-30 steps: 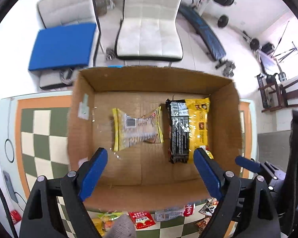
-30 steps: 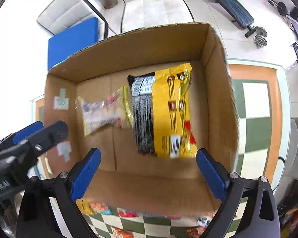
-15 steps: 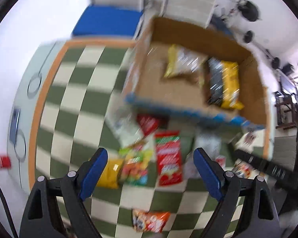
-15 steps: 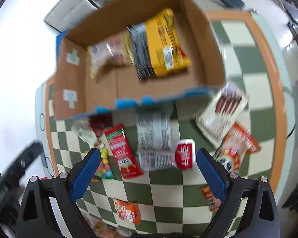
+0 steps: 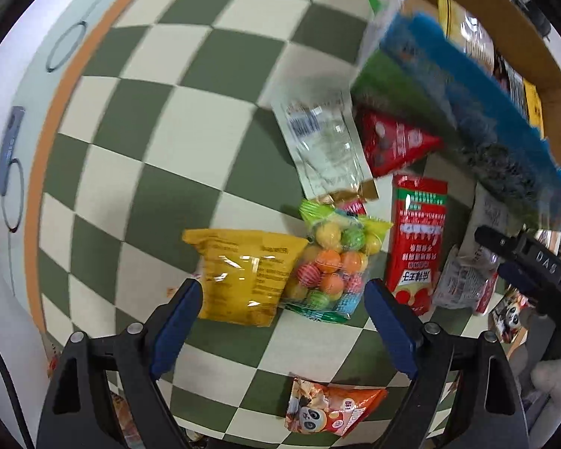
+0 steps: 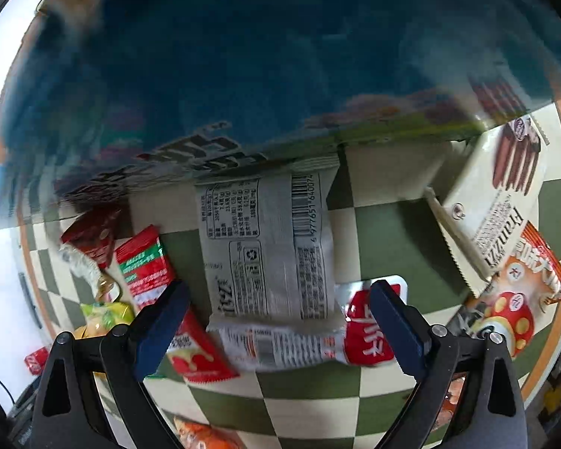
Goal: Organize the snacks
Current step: 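Grasp the gumball bag with the left tool while the right tool grasps the white packet, then lower both held packets into the box and open both tools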
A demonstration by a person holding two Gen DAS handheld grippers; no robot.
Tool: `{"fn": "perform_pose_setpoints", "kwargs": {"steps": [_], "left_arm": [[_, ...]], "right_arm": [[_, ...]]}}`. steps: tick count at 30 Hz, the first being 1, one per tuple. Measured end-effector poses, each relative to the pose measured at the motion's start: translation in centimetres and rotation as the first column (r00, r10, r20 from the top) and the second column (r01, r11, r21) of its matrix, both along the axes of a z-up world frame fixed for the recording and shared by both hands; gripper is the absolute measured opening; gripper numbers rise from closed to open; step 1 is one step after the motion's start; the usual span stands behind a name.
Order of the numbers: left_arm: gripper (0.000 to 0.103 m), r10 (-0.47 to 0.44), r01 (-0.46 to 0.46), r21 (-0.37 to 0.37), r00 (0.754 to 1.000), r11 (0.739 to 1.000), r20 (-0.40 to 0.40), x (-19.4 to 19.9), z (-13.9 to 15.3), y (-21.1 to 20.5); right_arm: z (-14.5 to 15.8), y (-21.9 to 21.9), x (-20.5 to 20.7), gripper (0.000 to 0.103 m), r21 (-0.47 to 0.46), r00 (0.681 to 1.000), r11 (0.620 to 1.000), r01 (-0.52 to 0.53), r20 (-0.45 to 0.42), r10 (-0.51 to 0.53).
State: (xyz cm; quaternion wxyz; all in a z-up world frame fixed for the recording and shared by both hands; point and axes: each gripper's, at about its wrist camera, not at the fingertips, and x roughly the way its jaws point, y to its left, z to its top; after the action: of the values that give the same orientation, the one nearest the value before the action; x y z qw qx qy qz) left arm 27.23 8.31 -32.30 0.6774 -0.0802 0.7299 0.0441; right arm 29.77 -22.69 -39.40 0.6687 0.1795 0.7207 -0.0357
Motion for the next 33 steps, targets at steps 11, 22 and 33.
{"fn": "perform_pose_setpoints", "kwargs": {"steps": [11, 22, 33], "left_arm": [[0.088, -0.218, 0.213, 0.146, 0.976, 0.966, 0.015, 0.4, -2.5, -6.1], [0.047, -0.316, 0.317, 0.149, 0.948, 0.937, -0.030, -1.2, -4.2, -9.9], [0.046, -0.206, 0.204, 0.042, 0.977, 0.978, 0.056, -5.5, 1.9, -8.0]], "right_arm": [[-0.3, 1.4, -0.3, 0.065, -0.082, 0.999, 0.997, -0.014, 0.028, 0.017], [-0.2, -0.4, -5.2, 0.057, -0.008, 1.000, 1.000, 0.005, 0.000, -0.005], [2.6, -0.5, -8.6, 0.054, 0.082, 0.999, 0.997, 0.005, 0.048, -0.009]]}}
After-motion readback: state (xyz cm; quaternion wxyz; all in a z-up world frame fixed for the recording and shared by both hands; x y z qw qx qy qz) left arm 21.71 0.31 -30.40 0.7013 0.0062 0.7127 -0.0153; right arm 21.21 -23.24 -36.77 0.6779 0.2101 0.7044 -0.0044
